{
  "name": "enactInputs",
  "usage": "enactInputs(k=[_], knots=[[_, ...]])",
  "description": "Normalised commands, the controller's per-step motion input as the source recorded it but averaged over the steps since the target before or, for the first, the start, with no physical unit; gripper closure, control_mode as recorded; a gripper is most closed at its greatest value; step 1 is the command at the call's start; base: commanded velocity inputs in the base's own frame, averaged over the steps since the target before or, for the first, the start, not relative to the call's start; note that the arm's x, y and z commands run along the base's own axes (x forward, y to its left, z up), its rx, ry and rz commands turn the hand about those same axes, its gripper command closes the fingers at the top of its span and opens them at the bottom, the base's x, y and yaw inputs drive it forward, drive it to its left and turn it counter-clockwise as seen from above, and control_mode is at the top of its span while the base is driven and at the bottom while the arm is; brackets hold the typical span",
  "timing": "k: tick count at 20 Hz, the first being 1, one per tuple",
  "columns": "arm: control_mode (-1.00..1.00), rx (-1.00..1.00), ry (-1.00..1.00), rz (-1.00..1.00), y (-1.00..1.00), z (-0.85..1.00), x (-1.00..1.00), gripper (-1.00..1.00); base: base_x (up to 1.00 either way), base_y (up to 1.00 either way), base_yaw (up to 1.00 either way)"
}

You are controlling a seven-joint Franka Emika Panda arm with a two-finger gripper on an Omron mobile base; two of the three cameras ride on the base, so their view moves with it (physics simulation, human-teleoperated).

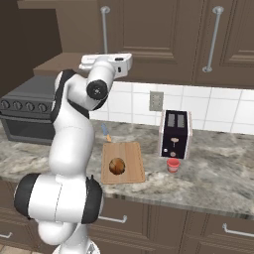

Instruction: Pick the bread, place it on the cutting board, pick the jam, place it on the counter, and close the cabinet.

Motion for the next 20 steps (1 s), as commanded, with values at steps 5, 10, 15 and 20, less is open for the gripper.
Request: enactInputs(k=[5, 10, 15, 20], knots=[[-1.00, 0.00, 0.00, 0.00, 0.02, 0.00, 0.14, -1.00, 0.00, 0.00, 0.00], [-1.00, 0.00, 0.00, 0.00, 0.04, 0.00, 0.18, -1.00, 0.00, 0.00, 0.00], [-1.00, 0.00, 0.00, 0.00, 0.05, 0.00, 0.14, -1.00, 0.00, 0.00, 0.00], [-1.00, 0.00, 0.00, 0.00, 0.01, 0.00, 0.00, -1.00, 0.00, 0.00, 0.00]])
